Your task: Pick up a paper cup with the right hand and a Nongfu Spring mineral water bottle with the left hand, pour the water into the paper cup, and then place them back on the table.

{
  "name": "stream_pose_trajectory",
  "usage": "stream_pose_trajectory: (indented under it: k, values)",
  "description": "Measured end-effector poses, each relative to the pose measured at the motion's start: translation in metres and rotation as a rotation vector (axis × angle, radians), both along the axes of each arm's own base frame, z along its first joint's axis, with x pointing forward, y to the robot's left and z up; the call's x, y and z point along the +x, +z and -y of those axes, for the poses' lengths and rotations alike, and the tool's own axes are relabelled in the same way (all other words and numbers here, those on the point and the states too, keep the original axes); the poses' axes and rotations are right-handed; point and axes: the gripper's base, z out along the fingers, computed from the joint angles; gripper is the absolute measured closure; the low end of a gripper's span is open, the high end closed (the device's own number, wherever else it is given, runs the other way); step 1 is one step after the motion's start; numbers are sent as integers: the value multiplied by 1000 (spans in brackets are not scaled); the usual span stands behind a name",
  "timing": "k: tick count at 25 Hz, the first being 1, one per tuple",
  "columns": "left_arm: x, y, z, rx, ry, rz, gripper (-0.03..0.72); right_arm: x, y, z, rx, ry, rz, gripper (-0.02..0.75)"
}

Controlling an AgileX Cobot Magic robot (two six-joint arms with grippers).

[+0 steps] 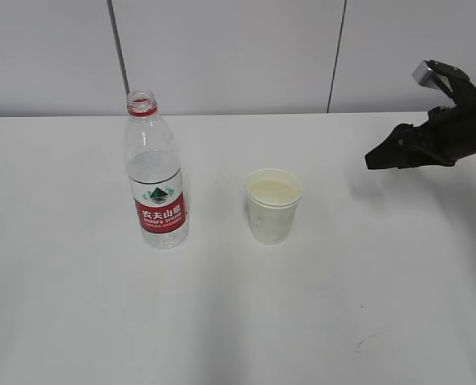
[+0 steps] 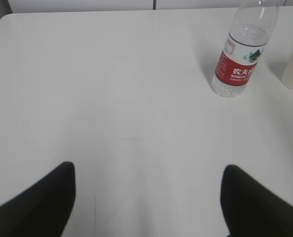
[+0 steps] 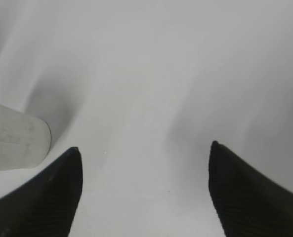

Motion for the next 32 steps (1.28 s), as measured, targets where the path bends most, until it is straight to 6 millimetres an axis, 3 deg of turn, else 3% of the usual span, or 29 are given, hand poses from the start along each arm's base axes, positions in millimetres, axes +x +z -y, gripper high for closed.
stream_pose_trajectory:
  k: [7, 12, 17, 20, 26, 32]
  values:
    - [0, 0, 0, -1, -1, 0, 137, 1, 1, -1, 8, 4, 14, 150]
    - [0, 0, 0, -1, -1, 0, 138, 5, 18, -5, 91, -18, 179, 150]
    - [0, 0, 0, -1, 0, -1, 138, 2, 45, 4, 32, -219, 393, 151]
    - [0, 0, 0, -1, 0, -1, 138, -9, 48, 9, -88, -313, 420, 150]
    - [0, 0, 0, -1, 0, -1, 142, -27, 47, -6, -146, -320, 396, 150]
    - [0, 0, 0, -1, 0, -1, 155, -41, 60, -26, -137, -256, 369, 150]
